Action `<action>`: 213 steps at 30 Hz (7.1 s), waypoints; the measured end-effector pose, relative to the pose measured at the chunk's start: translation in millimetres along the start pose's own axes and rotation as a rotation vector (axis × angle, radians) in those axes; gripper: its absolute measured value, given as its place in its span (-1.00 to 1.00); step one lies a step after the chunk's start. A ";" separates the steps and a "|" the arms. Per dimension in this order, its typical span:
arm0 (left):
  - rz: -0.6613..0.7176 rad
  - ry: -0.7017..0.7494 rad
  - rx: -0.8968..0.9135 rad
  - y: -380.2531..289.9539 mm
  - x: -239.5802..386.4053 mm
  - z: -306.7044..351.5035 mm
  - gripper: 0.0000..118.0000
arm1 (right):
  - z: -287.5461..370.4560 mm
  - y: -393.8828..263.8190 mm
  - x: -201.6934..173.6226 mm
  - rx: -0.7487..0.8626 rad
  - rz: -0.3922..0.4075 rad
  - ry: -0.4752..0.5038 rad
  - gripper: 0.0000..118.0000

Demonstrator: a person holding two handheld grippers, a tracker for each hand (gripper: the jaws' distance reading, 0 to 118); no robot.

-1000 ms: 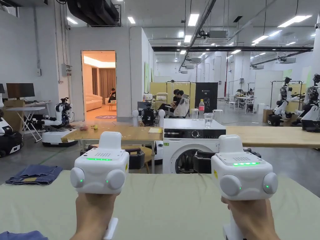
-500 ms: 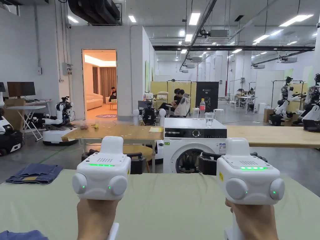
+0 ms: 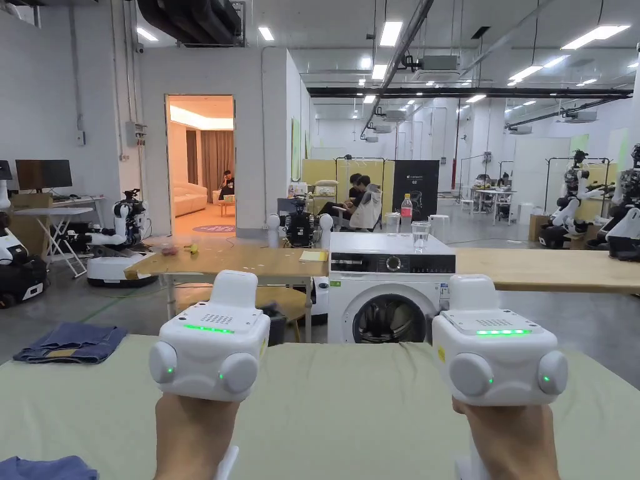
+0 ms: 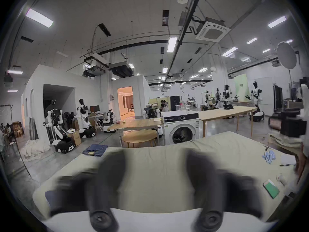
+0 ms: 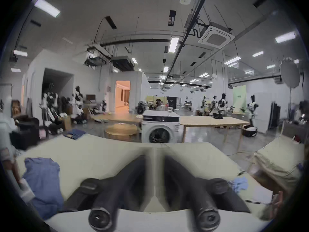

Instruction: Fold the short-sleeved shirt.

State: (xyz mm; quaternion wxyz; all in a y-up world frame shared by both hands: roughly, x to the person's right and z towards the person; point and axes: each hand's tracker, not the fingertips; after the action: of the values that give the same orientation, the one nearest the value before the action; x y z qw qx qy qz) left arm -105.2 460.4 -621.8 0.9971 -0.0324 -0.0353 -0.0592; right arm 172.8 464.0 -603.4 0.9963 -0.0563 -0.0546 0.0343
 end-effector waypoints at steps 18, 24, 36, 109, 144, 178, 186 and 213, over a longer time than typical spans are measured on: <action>-0.010 0.328 -0.066 -22.0 -144.8 60.3 -1.00 | -15.6 -1.6 -134.7 -0.027 -0.071 0.278 -1.00; -0.053 0.584 -0.211 -49.6 -270.6 133.3 -1.00 | 11.2 -8.5 -266.1 -0.027 -0.069 0.541 -1.00; 0.215 0.566 -0.480 -135.4 -337.9 98.2 -1.00 | -1.5 -45.6 -351.2 -0.066 -0.004 0.684 -1.00; 0.039 -0.275 -0.452 -113.6 62.5 -104.2 1.00 | -71.0 -108.3 32.9 -0.198 -0.070 0.080 -1.00; 0.207 0.094 -1.105 -283.7 -110.0 -217.9 0.11 | -143.1 -179.0 -5.8 -0.316 0.022 0.166 -1.00; 0.163 -0.041 -0.886 -232.6 -118.1 -208.1 -1.00 | -260.7 -270.8 22.8 -0.745 -0.007 0.246 -0.99; -0.038 0.074 -0.722 -165.9 -123.1 -179.8 -1.00 | -206.4 -135.9 67.4 -0.448 -0.085 0.189 -0.99; -0.003 0.196 -0.190 127.5 -174.1 -178.5 -1.00 | -158.1 139.9 142.0 0.029 -0.077 -0.023 -0.99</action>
State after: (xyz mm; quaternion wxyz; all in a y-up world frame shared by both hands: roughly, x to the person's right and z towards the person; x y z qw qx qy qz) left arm -250.4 594.7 -820.2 0.9881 -0.1206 0.0682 -0.0667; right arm 322.7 596.1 -760.9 0.9970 -0.0391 -0.0675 -0.0025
